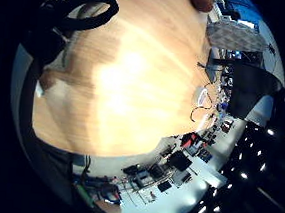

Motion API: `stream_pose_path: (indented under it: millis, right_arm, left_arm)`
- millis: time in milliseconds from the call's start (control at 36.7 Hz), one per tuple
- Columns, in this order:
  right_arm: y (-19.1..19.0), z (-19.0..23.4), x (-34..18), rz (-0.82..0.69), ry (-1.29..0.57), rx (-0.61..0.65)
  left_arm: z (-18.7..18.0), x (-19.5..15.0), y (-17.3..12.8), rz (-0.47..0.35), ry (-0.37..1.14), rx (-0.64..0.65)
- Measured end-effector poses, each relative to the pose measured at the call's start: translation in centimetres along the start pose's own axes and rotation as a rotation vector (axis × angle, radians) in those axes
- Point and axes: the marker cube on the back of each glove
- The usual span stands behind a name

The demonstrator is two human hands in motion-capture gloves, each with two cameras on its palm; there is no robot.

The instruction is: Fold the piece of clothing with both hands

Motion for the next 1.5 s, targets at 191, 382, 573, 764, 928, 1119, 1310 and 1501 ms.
stream_pose_path:
  millis: [191, 382, 573, 764, 928, 1119, 1310, 1501]
  right_arm:
    - [0.8, 1.2, 0.0, 0.069, 0.069, 0.015]
    - [-0.9, 2.0, -0.3, -0.004, 0.067, 0.253]
    - [-0.7, 3.3, -1.7, -0.106, -0.106, 0.281]
    - [-2.7, 2.3, -1.6, -0.100, -0.084, 0.454]
    - [-2.6, 2.1, -2.2, -0.107, -0.102, 0.429]
    - [-3.1, 1.8, -1.9, -0.056, -0.043, 0.461]
    - [-3.2, 1.6, -3.2, -0.147, -0.098, 0.473]
    - [-2.5, 1.9, -2.5, -0.044, -0.042, 0.392]
  left_arm:
    - [1.1, -0.2, -1.4, -0.025, -0.056, 0.148]
    - [1.3, -0.1, -1.8, -0.018, -0.061, 0.253]
    - [0.6, -0.3, -2.6, -0.040, -0.080, 0.423]
    - [0.0, -0.1, -3.3, -0.043, -0.158, 0.532]
    - [0.1, 0.0, -3.0, -0.062, -0.184, 0.491]
    - [0.4, -0.1, -3.0, -0.073, -0.185, 0.475]
    - [0.0, 0.1, -3.4, -0.047, -0.176, 0.548]
    - [-0.1, -0.1, -3.5, -0.042, -0.204, 0.542]
